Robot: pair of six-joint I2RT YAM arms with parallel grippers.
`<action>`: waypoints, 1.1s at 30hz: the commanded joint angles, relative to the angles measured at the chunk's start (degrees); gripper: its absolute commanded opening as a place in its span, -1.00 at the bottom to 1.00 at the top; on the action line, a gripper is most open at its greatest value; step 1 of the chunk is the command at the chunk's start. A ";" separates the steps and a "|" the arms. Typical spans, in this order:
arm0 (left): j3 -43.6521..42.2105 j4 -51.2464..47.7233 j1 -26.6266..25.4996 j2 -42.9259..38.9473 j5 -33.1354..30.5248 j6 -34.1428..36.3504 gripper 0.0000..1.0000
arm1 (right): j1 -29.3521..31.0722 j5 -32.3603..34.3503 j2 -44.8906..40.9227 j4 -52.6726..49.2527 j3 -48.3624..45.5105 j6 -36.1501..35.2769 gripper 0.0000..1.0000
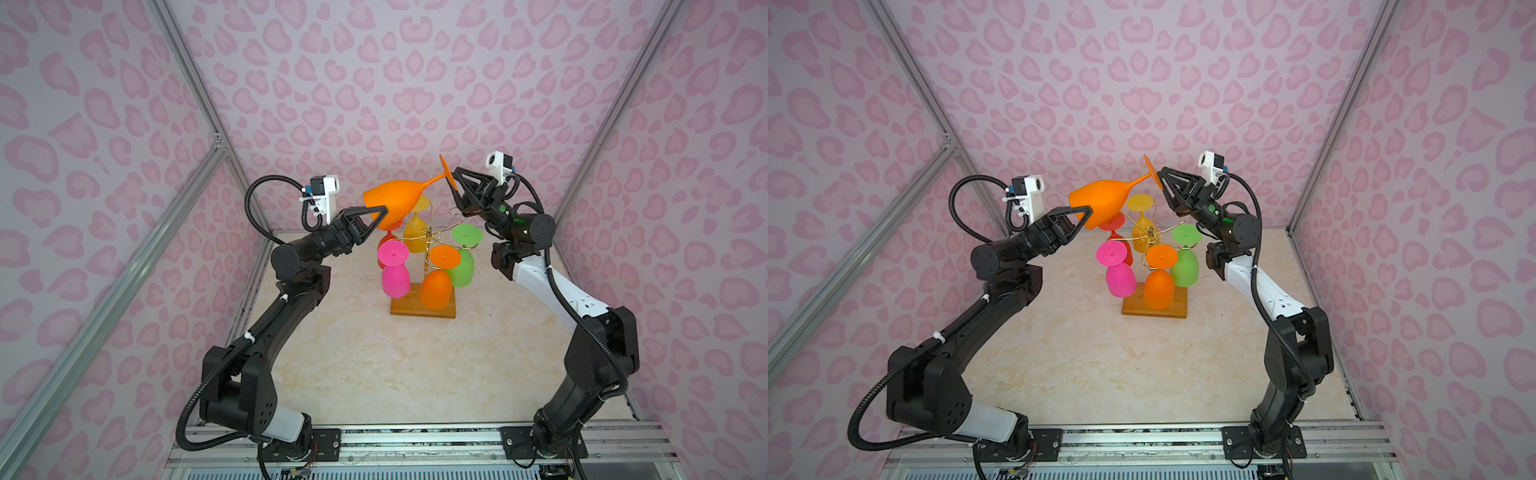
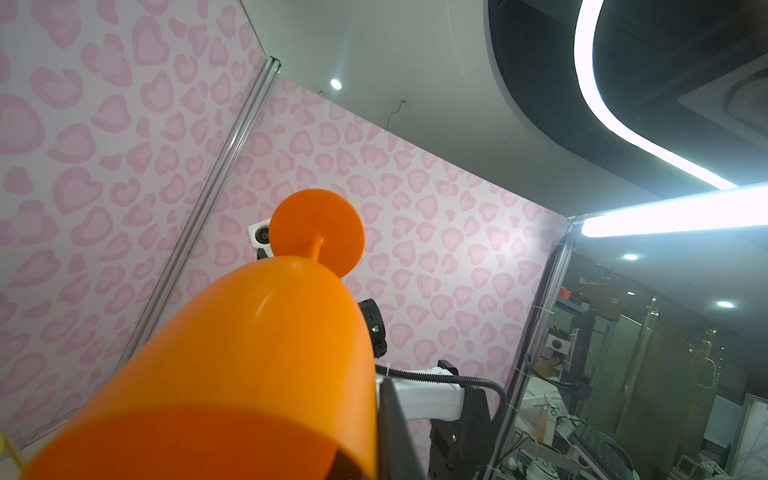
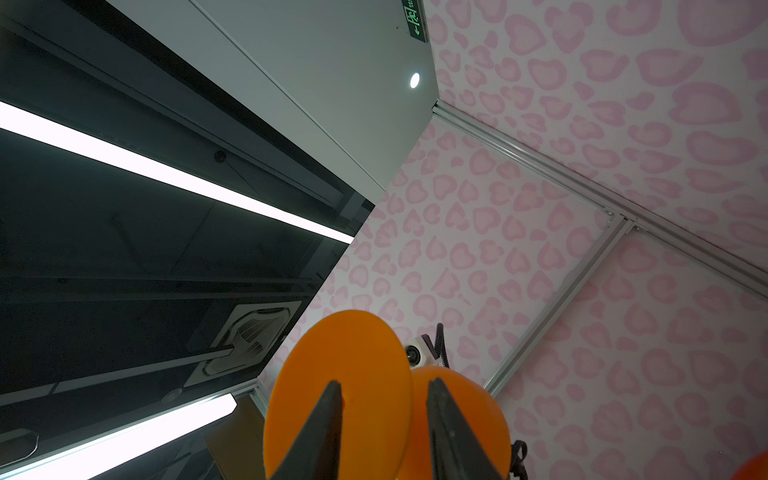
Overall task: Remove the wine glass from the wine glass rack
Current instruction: 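Grasp the orange glass bowl with the left gripper and open the right gripper, then carry the orange glass down with the left gripper while the right arm withdraws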
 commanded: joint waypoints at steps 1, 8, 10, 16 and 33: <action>-0.41 -0.16 -0.57 -2.38 1.64 3.12 -0.96 | -1.37 -1.74 -0.39 1.38 1.80 -1.26 -0.22; 0.13 -16.85 -2.84 -6.95 9.92 17.39 -0.96 | -7.43 -3.60 -6.69 -10.59 -2.70 -12.33 -0.14; -0.06 -27.33 -4.26 -9.25 11.67 26.81 -0.97 | -9.41 -3.81 -9.87 -17.81 -4.52 -18.70 -0.13; 4.99 -77.56 -10.57 -16.55 2.95 66.43 -0.96 | -13.74 0.78 -19.99 -50.20 -6.88 -44.73 -0.12; 14.33 -129.94 -40.74 -13.52 -42.65 90.37 -0.97 | -20.79 12.37 -29.97 -76.83 -13.61 -64.77 -0.12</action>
